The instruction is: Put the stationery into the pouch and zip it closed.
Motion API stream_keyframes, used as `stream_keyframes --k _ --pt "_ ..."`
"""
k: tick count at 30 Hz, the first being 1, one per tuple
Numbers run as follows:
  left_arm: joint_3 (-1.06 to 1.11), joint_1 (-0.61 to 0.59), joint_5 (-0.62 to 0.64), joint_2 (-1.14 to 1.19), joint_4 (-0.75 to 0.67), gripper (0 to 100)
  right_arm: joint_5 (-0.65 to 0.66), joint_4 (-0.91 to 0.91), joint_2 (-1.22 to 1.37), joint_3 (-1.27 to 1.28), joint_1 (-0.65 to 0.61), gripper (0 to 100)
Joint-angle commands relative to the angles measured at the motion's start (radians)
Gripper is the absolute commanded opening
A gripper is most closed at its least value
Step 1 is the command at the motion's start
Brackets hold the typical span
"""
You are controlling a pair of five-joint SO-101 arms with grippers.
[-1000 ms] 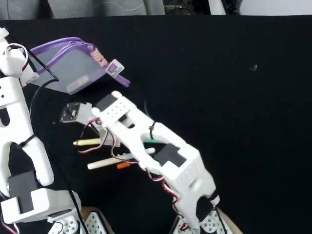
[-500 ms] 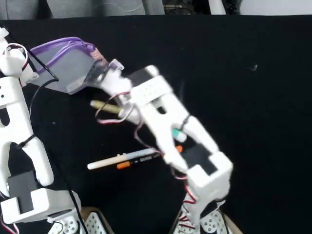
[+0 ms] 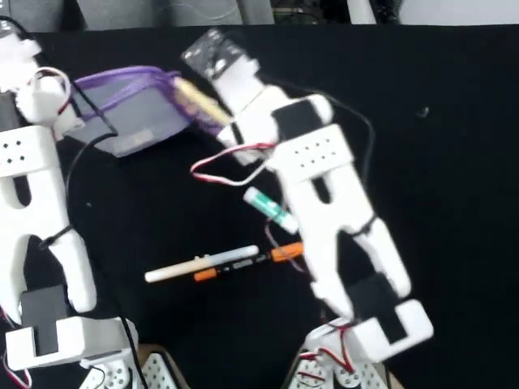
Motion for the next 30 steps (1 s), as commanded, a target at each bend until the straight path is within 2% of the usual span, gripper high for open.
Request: stream_keyframes --k 1,8,12,18,25,30 --pt "-0.094 0.051 0.009 -0.006 0.052 3 -0.049 -0.060 -0.105 -0.024 0.015 1.1" --pt "-0.271 0.097 0.009 -0.003 0.190 3 -0.104 -0.104 -0.186 -0.024 0.020 1.1" --pt "-0.292 0.077 0.009 0.000 0.190 3 -0.100 -0.049 -0.220 -0.019 0.023 1.1" --pt "-0.291 0.027 0.009 0.000 0.180 3 0.032 0.097 -0.252 -0.022 0.023 1.1" --pt "-0.291 0.015 0.009 0.002 0.178 3 0.080 0.245 -0.318 -0.028 0.106 1.1" --pt "-0.275 0.015 0.009 0.002 0.153 3 0.114 0.304 -0.409 -0.028 0.112 1.1"
